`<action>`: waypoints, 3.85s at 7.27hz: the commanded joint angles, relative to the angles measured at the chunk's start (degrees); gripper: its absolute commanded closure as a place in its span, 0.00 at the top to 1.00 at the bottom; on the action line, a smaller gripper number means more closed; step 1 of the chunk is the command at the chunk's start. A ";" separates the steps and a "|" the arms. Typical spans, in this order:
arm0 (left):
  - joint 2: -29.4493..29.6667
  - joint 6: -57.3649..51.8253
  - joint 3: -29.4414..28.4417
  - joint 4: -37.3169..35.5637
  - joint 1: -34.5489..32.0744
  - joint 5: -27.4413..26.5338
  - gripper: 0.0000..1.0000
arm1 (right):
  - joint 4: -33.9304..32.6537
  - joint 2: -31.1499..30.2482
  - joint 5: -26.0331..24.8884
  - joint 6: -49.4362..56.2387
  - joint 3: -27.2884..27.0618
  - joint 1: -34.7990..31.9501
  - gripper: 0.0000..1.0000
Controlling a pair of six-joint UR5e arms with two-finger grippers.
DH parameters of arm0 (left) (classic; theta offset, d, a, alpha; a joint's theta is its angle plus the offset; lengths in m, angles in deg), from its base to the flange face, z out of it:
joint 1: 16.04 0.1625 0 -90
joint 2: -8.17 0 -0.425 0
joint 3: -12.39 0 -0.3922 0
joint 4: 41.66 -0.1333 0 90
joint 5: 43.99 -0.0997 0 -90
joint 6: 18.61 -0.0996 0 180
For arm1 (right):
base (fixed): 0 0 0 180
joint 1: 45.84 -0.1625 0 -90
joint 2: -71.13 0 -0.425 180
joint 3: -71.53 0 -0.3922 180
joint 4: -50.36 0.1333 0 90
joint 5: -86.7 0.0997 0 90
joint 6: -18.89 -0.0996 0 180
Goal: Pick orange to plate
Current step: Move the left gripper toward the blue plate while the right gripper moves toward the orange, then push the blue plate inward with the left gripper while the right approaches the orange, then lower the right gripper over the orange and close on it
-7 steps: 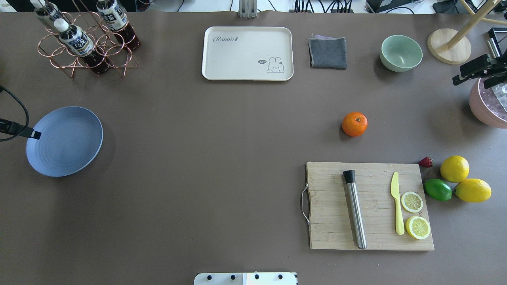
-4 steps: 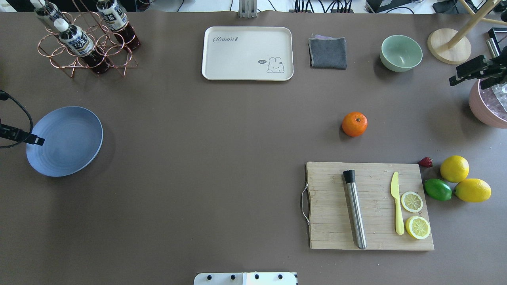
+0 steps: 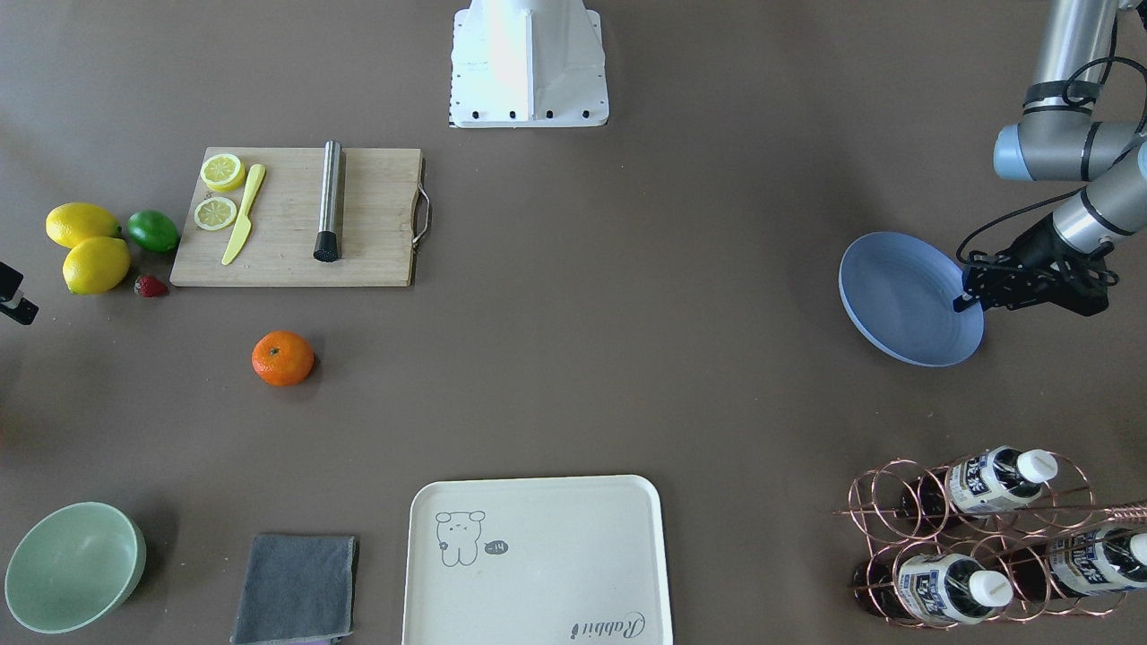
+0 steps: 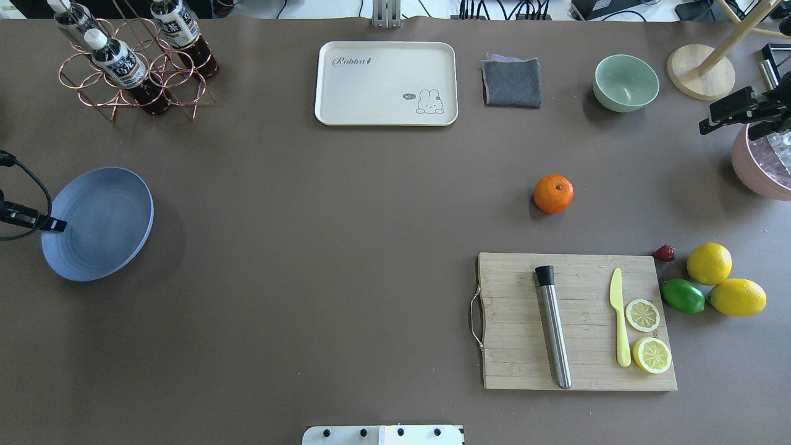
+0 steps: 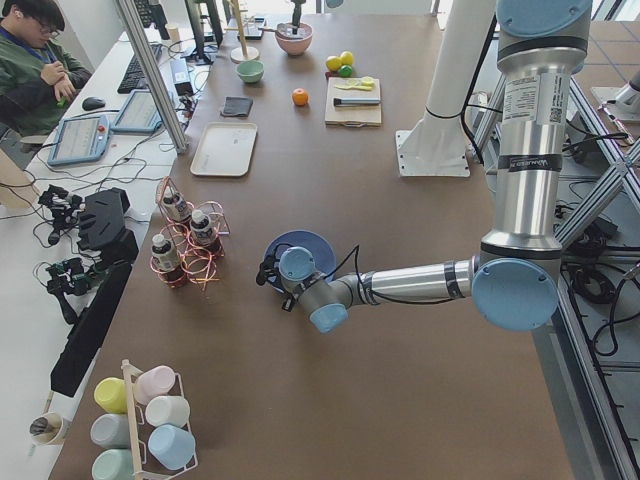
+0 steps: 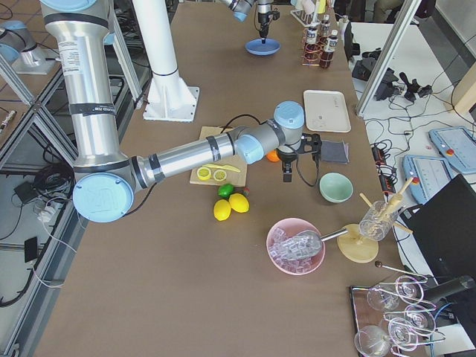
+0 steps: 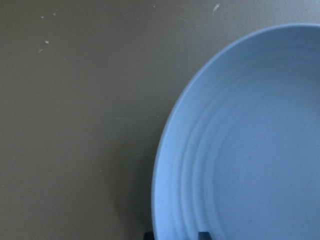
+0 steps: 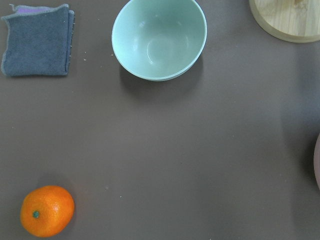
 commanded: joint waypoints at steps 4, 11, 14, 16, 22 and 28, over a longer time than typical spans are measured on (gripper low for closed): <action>5.16 8.05 0.63 -4.43 -0.56 3.91 0.00 | 0.00 0.00 -0.18 0.07 0.08 0.01 1.00; 6.58 23.73 12.54 -5.93 -3.22 12.12 0.00 | 0.00 0.09 -2.28 -1.07 -1.93 2.37 1.00; 9.54 38.68 18.46 -6.11 9.51 -0.17 0.00 | -0.17 4.56 -7.64 -11.15 -2.12 9.92 1.00; 15.77 43.80 18.56 -10.91 16.11 -8.60 0.00 | -0.09 8.33 -12.55 -17.83 -1.68 15.37 1.00; 26.53 52.53 18.47 -19.38 32.39 -26.93 0.00 | -0.09 9.93 -16.18 -22.51 -0.19 21.02 1.00; 25.56 52.00 19.60 -19.12 31.70 -27.28 0.98 | -0.09 10.11 -17.84 -22.43 1.49 24.35 1.00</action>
